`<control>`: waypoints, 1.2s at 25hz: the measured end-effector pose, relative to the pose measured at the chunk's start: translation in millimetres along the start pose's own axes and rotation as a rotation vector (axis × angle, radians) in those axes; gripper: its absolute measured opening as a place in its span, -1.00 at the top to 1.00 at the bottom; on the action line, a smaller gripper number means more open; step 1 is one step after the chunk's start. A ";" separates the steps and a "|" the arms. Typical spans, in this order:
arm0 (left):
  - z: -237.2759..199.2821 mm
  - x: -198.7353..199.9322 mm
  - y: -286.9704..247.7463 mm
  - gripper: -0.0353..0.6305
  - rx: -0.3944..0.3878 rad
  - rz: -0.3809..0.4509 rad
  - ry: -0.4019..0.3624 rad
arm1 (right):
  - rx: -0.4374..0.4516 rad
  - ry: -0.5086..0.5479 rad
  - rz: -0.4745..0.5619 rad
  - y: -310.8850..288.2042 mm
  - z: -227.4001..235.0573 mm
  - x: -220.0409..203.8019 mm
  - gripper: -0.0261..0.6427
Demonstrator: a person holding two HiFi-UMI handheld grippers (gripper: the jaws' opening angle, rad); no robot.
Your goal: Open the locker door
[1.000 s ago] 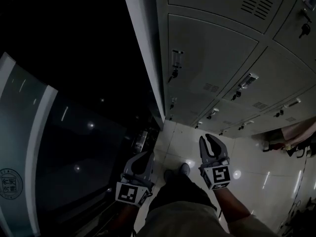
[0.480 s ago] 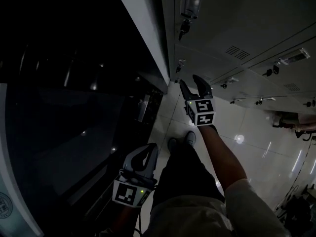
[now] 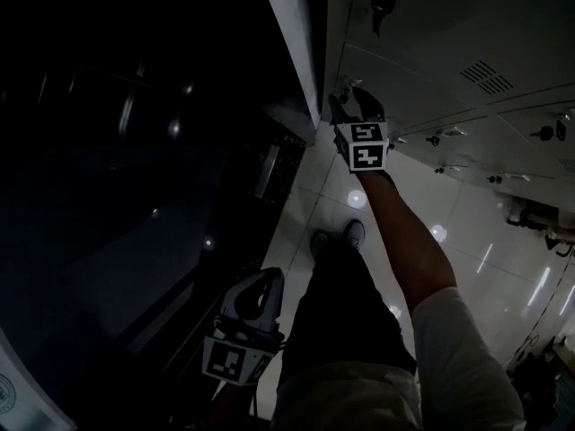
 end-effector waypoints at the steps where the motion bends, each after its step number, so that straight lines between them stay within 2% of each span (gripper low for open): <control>1: 1.0 -1.3 0.2 0.68 -0.004 0.000 -0.013 | -0.008 0.001 -0.020 -7.1 2.7 -10.8 0.26; 4: 6.8 -4.5 1.8 0.68 -0.018 -0.025 -0.055 | -0.019 -0.016 -0.052 -22.2 8.9 -31.2 0.27; 7: 11.1 -3.8 0.8 0.68 -0.022 -0.029 -0.045 | -0.032 -0.005 -0.039 -30.3 7.2 -35.5 0.35; 8: 12.4 -3.1 0.3 0.68 -0.021 -0.022 -0.044 | -0.042 -0.010 -0.029 -32.0 6.8 -37.1 0.31; 13: 11.5 -4.6 0.0 0.68 -0.010 -0.038 -0.065 | -0.063 -0.079 -0.038 -25.2 1.1 -38.8 0.33; 20: 4.8 4.6 -18.1 0.68 0.035 -0.089 -0.136 | -0.067 -0.081 -0.027 20.1 -24.9 -62.3 0.42; 22: 6.3 7.7 -24.4 0.68 0.035 -0.088 -0.143 | -0.081 -0.067 -0.026 37.2 -28.9 -68.7 0.51; 23: 7.1 7.5 -27.3 0.68 0.038 -0.091 -0.143 | -0.088 -0.061 -0.026 45.8 -30.6 -72.2 0.57; 30: 10.0 -7.1 -54.3 0.68 0.048 -0.103 -0.102 | -0.082 -0.050 -0.031 102.4 -38.2 -94.8 0.56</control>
Point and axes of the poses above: the fingertips, and each gripper's own axes: y backward along the fingers, z to its right, x out of its top, the point moved 5 cm from there along y, backward along the fingers, and after that the axes turned 10 degrees about z, right-handed, at the moved point
